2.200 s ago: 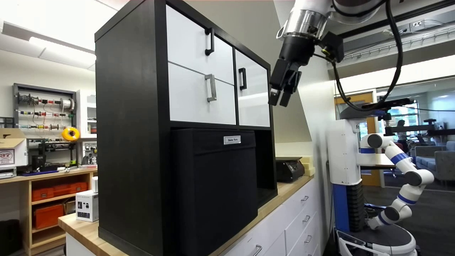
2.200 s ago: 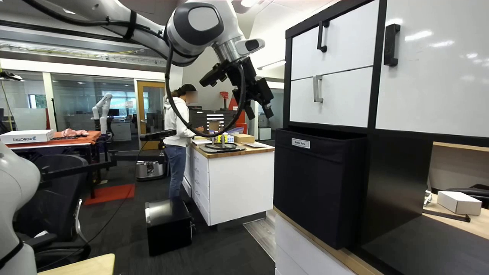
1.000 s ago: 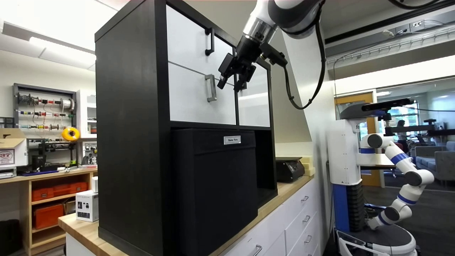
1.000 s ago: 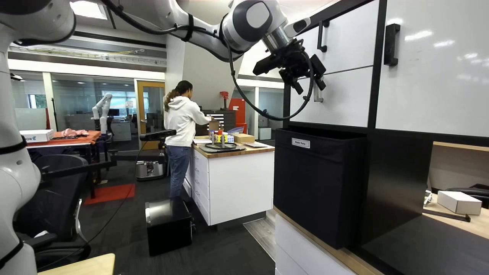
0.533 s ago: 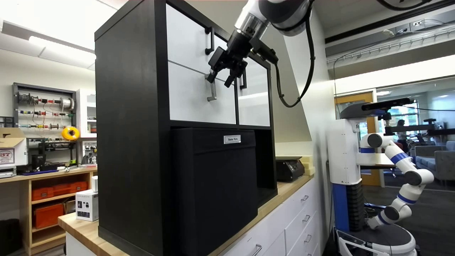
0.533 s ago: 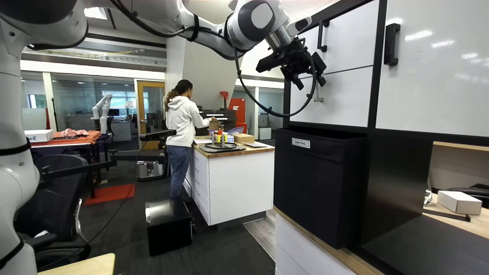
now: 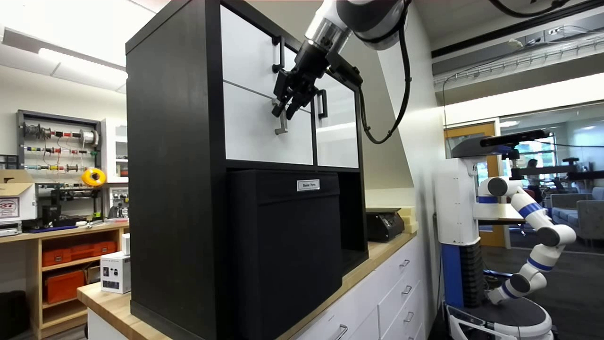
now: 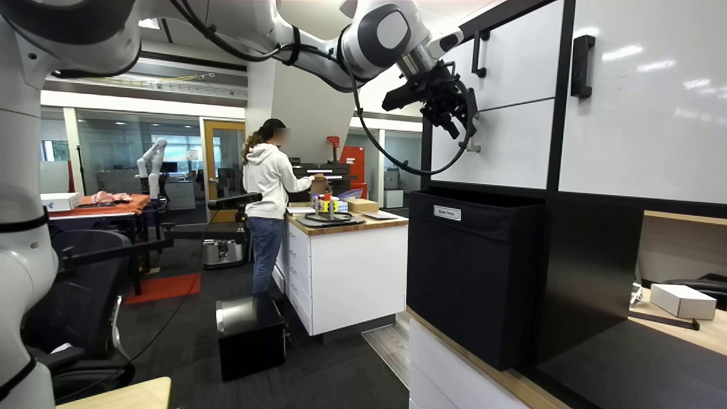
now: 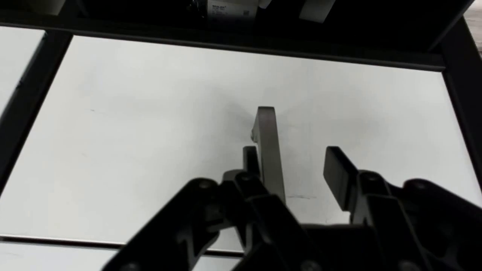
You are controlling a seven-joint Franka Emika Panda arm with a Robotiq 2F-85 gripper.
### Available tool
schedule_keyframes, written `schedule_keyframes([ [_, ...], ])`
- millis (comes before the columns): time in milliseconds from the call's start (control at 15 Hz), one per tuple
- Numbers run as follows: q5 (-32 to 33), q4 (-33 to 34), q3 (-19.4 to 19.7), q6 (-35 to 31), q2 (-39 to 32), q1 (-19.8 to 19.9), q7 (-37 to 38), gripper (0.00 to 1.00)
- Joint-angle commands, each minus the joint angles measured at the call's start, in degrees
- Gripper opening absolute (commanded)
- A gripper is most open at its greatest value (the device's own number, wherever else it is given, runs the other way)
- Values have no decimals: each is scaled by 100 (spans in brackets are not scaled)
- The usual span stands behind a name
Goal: Pull out the drawer above the storage basket
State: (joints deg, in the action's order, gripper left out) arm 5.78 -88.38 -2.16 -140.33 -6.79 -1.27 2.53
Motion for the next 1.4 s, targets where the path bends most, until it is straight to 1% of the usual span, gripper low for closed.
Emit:
schedule_keyframes([
  [0, -73, 53, 25, -151, -27, -12, -219, 19],
  [133, -17, 19, 53, -185, -3, -8, -264, 6],
  [267, 3, -11, 74, -211, 18, 2, -338, 4],
  [333, 7, -20, 79, -216, 25, 5, -359, 4],
  [400, 8, -43, 77, -224, 39, 2, -365, 7],
  [733, 13, -270, 70, -180, 202, -14, -302, 7],
  [1000, -5, -755, 57, -256, 528, -23, -267, 7],
  [1333, 18, -1656, 61, -464, 1169, -8, -165, 7],
])
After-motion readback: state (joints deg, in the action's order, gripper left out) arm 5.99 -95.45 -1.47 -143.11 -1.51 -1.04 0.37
